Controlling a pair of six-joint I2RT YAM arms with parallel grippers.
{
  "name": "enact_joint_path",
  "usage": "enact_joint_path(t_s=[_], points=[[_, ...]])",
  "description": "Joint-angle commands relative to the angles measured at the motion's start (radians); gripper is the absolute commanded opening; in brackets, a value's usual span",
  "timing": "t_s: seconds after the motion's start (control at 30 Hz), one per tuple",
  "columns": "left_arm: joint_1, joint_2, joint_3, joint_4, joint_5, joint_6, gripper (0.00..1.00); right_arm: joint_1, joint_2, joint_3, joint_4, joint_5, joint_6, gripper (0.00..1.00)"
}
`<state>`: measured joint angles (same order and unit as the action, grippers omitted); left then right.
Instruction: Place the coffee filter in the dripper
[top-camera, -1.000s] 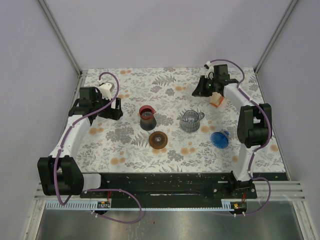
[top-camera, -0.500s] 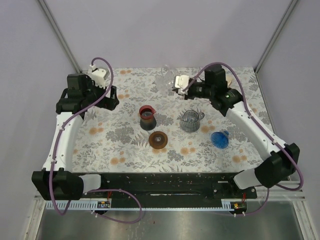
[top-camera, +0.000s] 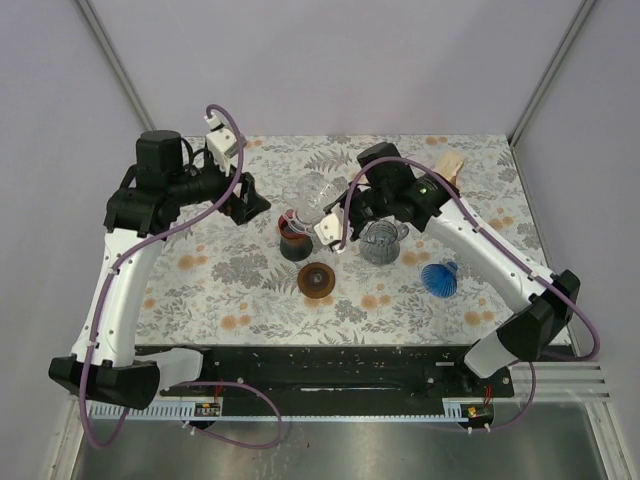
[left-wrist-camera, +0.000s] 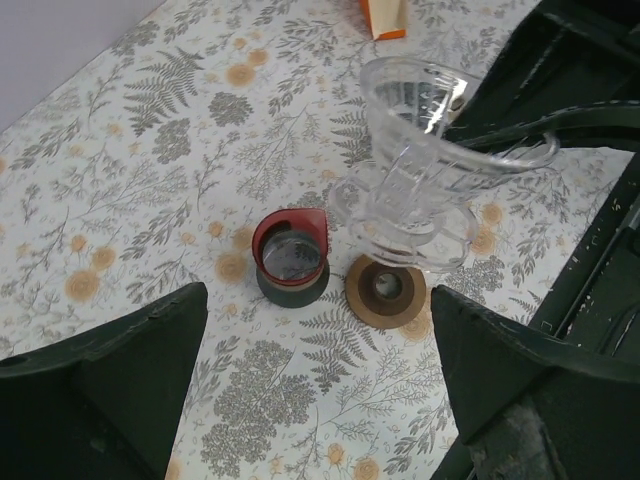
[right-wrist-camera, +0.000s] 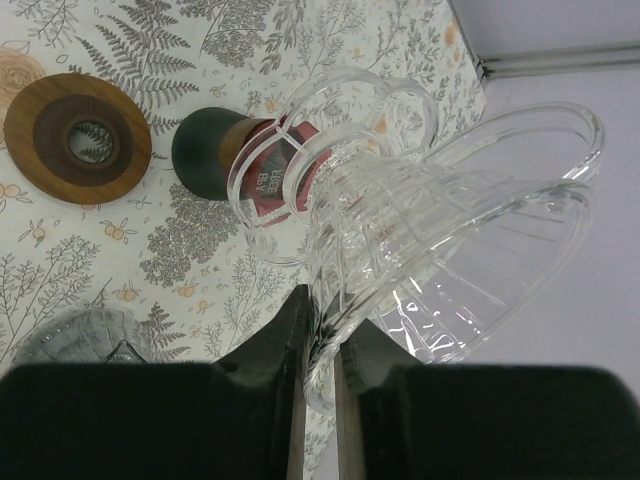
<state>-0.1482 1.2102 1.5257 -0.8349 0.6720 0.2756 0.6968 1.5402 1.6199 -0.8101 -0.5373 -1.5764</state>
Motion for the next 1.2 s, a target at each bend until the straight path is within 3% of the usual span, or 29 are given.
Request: enact_joint_path(t_s=[0.0, 0.1, 0.27, 0.57, 0.73, 0.87, 1.03, 1.17], points=[[-0.039, 0.028, 0.03, 0.01, 0.067, 0.089, 0.93, 0.044, 0.017, 0.067, -0.026, 0.094, -0.114, 0.0], [-0.074, 0.052, 0.019, 0.008, 0.081, 0.114, 0.83, 0.067, 0.027, 0.067, -0.018, 0.105, -0.132, 0.0], [-0.123, 0.048, -0.013, 0.026, 0.086, 0.149, 0.77, 0.082, 0.05, 0.077, -0.024, 0.12, -0.148, 0.0], [-0.152, 0.071, -0.042, -0.046, 0.064, 0.23, 0.31, 0.089, 0.075, 0.089, -0.009, 0.102, -0.142, 0.0], [-0.162, 0.074, -0.055, -0.066, 0.058, 0.272, 0.19, 0.089, 0.095, 0.094, 0.003, 0.103, -0.137, 0.0], [-0.168, 0.084, -0.061, -0.067, 0.055, 0.272, 0.0, 0.089, 0.098, 0.092, 0.022, 0.097, -0.126, 0.0], [-0.168, 0.098, -0.085, -0.038, 0.015, 0.245, 0.0, 0.087, 0.089, 0.055, 0.097, 0.1, -0.08, 0.01], [-0.163, 0.059, -0.191, 0.11, -0.034, 0.209, 0.0, 0.086, 0.09, -0.018, 0.233, 0.114, -0.014, 0.17]])
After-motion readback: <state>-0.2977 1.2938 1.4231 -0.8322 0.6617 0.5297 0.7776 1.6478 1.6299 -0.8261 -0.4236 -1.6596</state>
